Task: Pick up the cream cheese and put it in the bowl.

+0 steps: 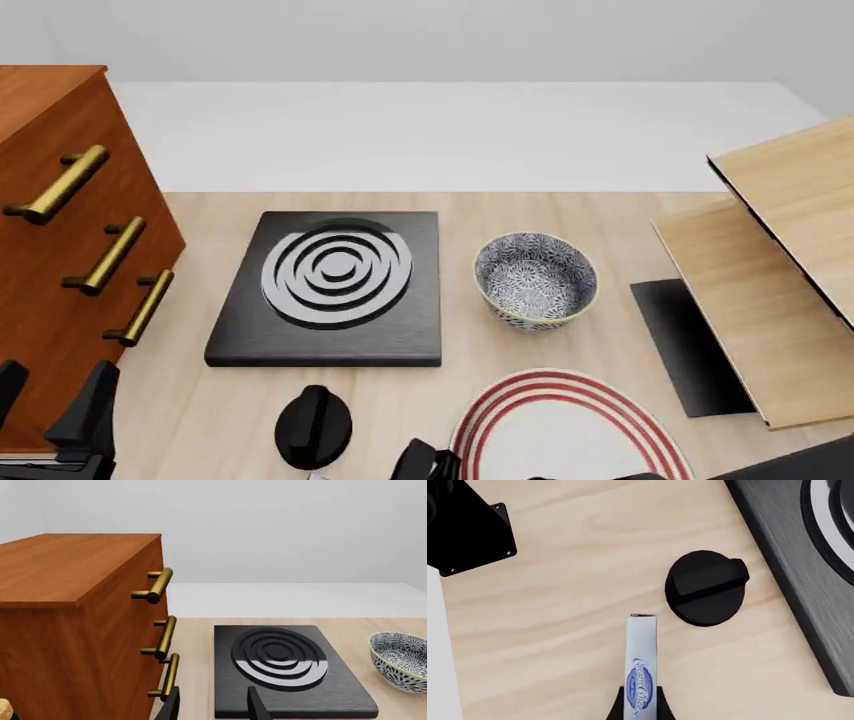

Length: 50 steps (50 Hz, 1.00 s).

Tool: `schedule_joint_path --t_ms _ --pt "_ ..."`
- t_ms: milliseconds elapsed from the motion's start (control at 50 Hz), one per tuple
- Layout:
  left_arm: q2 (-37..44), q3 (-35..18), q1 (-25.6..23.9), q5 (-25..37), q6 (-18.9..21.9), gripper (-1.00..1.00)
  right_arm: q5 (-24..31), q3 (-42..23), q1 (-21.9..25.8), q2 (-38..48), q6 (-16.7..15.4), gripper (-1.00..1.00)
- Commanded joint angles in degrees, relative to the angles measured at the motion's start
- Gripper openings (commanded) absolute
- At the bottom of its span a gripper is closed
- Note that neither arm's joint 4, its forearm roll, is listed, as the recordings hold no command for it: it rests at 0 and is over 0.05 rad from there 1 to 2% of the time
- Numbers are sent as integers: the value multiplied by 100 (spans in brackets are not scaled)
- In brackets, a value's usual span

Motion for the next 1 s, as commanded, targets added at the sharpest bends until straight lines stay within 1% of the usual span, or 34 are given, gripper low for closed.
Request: schedule_joint_path --t_ms 20,100,260,420,700,820,1000 --pt "1 0 -1 0 0 100 24 4 -6 -7 -15 -100" --pt "0 0 0 0 0 100 90 -9 -1 -79 -41 -100" --pt "0 0 0 0 -2 100 412 -71 9 -493 -172 -100" --pt "0 0 -1 0 0 100 872 -156 -19 -1161 -373 -100" --pt "0 0 -1 0 1 100 1269 -279 7 -1647 -546 -100" --pt "0 0 -2 0 0 100 1550 -233 -223 -2177 -749 -100" --pt "-1 0 -1 0 0 100 1960 -66 -746 -3064 -964 -100"
